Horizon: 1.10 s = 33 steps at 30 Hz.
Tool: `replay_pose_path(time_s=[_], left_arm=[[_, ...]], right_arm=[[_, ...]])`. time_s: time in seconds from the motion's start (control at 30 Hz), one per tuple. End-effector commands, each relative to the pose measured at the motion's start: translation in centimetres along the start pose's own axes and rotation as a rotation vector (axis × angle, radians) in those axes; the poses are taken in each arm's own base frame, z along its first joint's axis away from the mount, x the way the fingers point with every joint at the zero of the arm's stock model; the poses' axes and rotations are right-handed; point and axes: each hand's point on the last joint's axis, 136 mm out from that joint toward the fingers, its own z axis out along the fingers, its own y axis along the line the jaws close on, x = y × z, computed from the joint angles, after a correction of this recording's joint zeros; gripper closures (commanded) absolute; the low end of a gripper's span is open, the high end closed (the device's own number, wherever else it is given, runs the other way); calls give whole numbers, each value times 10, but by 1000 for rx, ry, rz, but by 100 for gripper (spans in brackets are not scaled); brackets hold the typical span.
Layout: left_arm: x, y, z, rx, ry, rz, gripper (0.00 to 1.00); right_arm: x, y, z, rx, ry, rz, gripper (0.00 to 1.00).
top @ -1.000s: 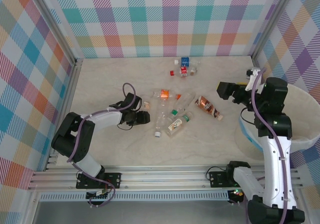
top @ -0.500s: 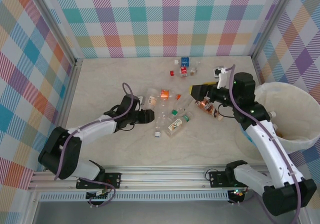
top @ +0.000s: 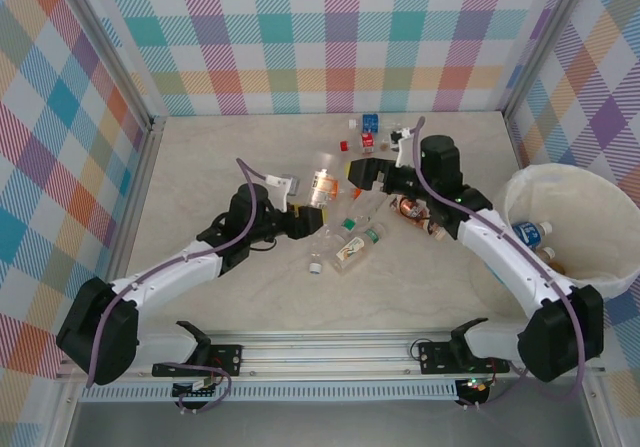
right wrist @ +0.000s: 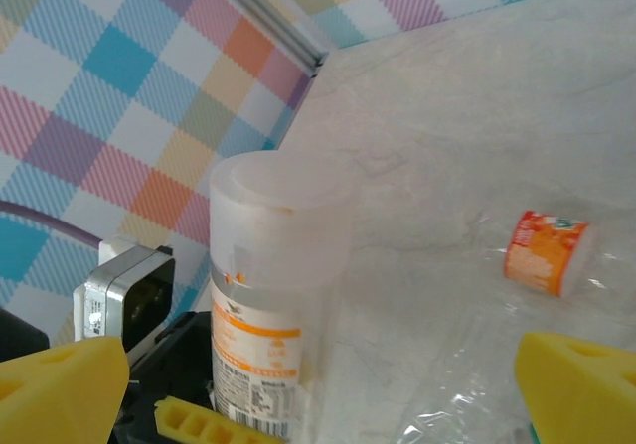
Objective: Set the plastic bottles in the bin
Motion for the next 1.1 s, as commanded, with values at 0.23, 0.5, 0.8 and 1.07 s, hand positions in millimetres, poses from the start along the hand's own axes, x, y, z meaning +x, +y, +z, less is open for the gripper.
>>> replay_pose_path(time_s=[0.23,0.5,0.8,1.07], left_arm=[[-26,-66,11,269,-39,90,100],[-28,-64,18,256,-54,64,100],[-27,-54,20,210,-61,28,80],[-27,-52,22,195,-50,20,48]], right_arm=[[-16,26,28,-87,-69,-12,0],[-22,32,31,-121,-119,4,12],[-17,32,26,-138,-140,-20,43],[-19,36,22,-137,-139,-40,48]])
